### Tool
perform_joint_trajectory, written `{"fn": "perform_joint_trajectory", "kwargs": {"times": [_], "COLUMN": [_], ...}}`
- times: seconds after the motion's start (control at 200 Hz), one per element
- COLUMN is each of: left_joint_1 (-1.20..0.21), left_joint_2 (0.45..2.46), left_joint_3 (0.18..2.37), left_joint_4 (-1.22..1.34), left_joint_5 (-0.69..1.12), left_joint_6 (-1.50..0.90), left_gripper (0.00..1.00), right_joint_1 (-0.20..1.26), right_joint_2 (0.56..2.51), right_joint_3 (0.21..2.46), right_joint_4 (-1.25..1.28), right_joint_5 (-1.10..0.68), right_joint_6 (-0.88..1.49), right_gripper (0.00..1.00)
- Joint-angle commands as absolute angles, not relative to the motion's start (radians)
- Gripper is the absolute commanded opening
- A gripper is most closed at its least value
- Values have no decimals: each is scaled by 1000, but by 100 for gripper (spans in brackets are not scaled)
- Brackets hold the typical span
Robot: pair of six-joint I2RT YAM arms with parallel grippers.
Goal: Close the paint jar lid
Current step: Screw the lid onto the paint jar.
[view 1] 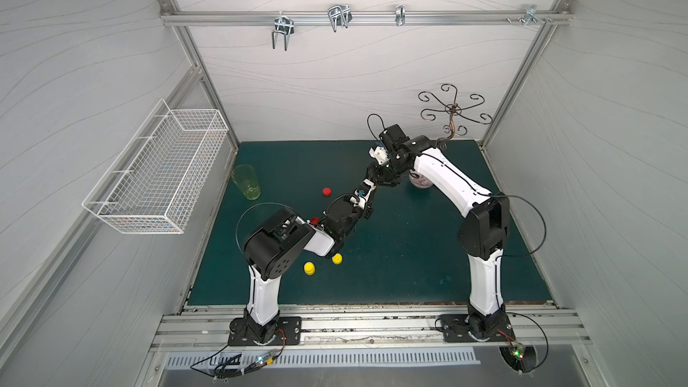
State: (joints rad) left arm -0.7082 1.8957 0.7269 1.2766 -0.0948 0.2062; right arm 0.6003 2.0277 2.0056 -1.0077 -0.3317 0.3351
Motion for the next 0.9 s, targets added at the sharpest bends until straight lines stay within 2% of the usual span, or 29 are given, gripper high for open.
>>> {"fn": "perform_joint_trajectory", "kwargs": {"times": [0.0,0.115,0.265,0.545,0.71,0.895], "left_joint_1": [-671,-608,-588,-585,-586,-586], "left_joint_2": [1779,1706,1662,1609,1602,1609], "left_joint_3": [672,599,558,547,554,558], "left_joint_4": [1407,1407,1386,1301,1287,1289], "left_joint_5": [106,280,397,497,498,490], "left_joint_6": [122,3,-32,-57,-55,-51], "left_gripper": [9,9,9,9,9,9], "right_joint_1": [591,540,523,569,601,608], "right_joint_2": [1926,1866,1830,1866,1877,1883], "right_joint_3": [2002,1986,1982,1983,1941,1917], "right_joint_4": [-1064,-1146,-1208,-1228,-1194,-1178], "right_joint_5": [-466,-546,-554,-558,-526,-534], "right_joint_6": [195,24,-126,-296,-298,-287], "right_gripper": [61,72,75,74,73,67]}}
